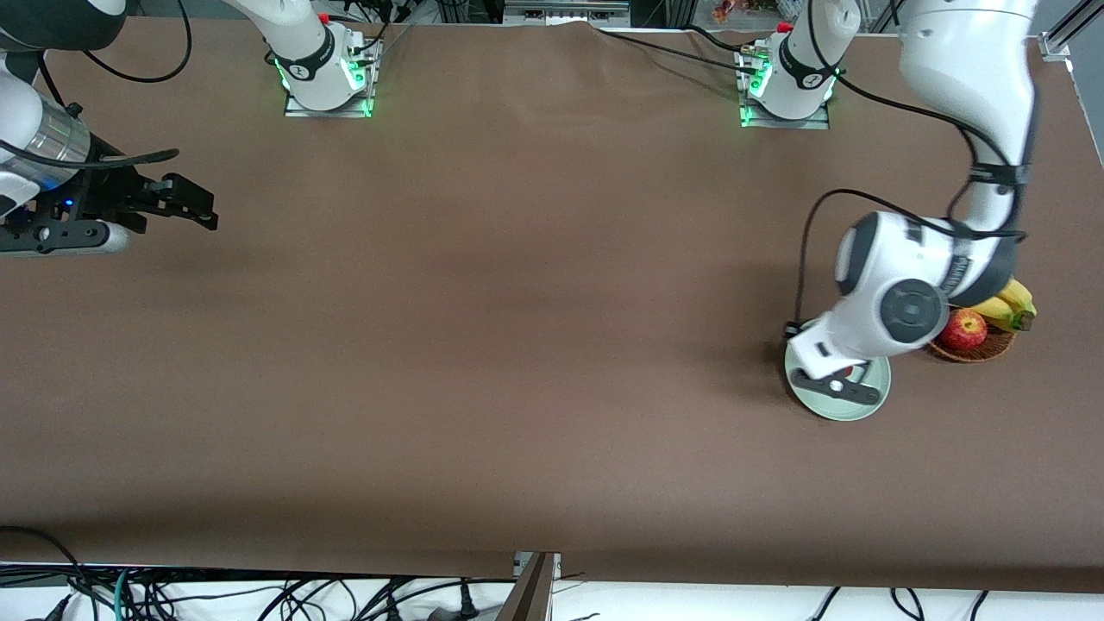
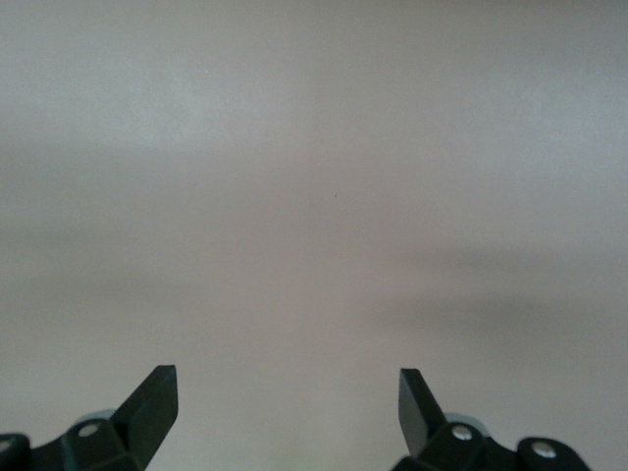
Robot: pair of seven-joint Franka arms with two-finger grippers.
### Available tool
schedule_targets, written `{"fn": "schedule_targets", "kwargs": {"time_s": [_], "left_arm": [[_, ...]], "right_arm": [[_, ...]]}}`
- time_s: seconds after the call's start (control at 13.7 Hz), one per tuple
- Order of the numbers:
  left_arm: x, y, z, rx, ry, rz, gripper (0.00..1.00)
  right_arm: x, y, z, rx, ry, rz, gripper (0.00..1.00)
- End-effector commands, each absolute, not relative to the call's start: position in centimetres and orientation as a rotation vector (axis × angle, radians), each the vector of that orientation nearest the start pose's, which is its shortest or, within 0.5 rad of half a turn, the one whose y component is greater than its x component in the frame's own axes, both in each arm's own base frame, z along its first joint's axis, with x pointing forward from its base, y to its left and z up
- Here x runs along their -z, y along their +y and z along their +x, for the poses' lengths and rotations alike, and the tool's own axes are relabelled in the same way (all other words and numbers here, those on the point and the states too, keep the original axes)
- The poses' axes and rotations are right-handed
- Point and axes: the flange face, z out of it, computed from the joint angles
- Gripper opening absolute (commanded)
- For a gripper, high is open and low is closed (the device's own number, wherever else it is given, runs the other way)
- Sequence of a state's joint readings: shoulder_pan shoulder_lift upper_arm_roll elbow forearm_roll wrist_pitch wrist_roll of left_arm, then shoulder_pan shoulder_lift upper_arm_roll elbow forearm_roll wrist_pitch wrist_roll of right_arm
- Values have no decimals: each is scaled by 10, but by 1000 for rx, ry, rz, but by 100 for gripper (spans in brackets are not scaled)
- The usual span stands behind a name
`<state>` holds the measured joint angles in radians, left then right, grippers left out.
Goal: Collect all strawberries into plate
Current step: 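Carry the third strawberry to the plate with the left gripper and release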
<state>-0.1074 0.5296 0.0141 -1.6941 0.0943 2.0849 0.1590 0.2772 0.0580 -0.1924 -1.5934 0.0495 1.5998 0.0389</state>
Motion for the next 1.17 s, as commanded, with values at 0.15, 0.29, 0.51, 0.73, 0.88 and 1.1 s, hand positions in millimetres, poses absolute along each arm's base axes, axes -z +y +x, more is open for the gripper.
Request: {"fn": "schedule_targets", "kwargs": {"time_s": [0.15, 0.29, 0.51, 0.73, 0.88, 1.1], "left_arm": [[-208, -36, 666, -106, 616, -3006, 0], [-199, -37, 659, -114, 615, -3015, 6], [-208, -38, 662, -103, 610, -3015, 100], [-264, -40, 667, -62, 582, -3015, 100], [-323, -40, 669, -53, 569, -3013, 100], [-415, -38, 683, -66, 539, -3006, 100]], "right_arm": [[-594, 55, 581, -46, -93, -3127, 99], [-595, 53, 582, -34, -90, -3126, 99], [-596, 50, 583, -25, -45, -3126, 99], [-594, 48, 588, -24, -35, -3129, 99], [-595, 49, 589, -8, -33, -3126, 99], [-600, 51, 594, 70, -34, -3116, 99]]}}
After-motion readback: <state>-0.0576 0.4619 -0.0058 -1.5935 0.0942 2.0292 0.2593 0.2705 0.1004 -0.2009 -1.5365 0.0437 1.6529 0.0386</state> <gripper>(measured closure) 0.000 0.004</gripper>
